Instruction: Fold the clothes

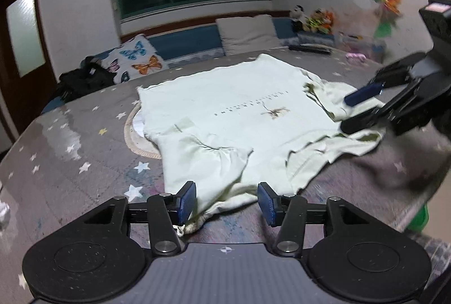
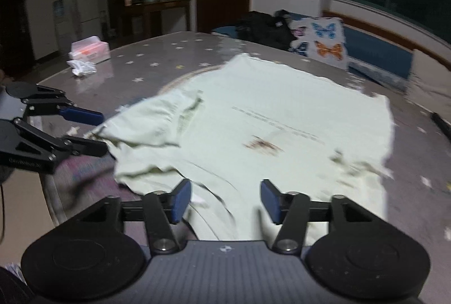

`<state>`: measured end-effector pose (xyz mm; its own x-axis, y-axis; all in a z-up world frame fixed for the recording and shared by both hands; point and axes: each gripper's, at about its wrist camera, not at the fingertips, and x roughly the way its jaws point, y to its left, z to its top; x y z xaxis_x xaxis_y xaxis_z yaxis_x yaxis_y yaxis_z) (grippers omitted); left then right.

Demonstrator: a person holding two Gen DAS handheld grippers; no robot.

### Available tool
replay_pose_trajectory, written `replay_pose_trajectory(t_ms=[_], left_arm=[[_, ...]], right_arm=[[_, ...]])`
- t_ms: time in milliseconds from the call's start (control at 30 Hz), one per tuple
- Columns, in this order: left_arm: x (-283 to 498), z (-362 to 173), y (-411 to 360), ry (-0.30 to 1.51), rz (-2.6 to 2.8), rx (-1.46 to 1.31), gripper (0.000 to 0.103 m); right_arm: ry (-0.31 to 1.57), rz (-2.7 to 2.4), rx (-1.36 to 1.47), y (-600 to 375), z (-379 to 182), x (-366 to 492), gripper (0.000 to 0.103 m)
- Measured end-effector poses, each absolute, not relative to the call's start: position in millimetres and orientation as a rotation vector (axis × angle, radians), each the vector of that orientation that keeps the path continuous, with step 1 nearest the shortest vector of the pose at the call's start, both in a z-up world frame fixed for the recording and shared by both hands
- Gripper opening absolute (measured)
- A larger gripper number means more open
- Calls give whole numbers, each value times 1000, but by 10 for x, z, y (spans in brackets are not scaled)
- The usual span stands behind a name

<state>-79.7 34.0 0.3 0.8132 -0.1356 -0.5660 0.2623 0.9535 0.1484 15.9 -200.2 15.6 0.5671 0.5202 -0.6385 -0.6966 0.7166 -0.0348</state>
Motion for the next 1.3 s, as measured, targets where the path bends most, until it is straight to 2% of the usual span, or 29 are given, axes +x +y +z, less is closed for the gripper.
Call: replay_pose_trajectory(t_ms=[100, 167, 967, 1067, 1133, 1233, 1267, 1300], left_arm=[[-801, 3, 303, 583, -231, 278, 54], [-778, -9, 287, 590, -239, 305, 54], [-533, -129, 258, 638, -316, 471, 54], [-494, -126, 261, 642, -324, 468, 50], [-466, -126, 267, 647, -328, 461, 39], [-428, -125, 275, 654, -332, 453, 26], [-421, -123, 276, 655, -332, 454, 25], [-413, -121, 277, 656, -332, 454, 25]], right_arm=[[621, 691, -342, -2211, 178, 69, 68], [610, 675, -379, -2317, 185, 27, 69], [702, 734, -509, -2539, -16, 141, 68], [714, 744, -497, -2549, -36, 167, 66], [721, 735, -479, -2559, -33, 204, 60], [731, 716, -450, -2573, -25, 260, 42], [735, 709, -441, -2577, -22, 278, 30], [737, 707, -435, -2580, -21, 289, 27]])
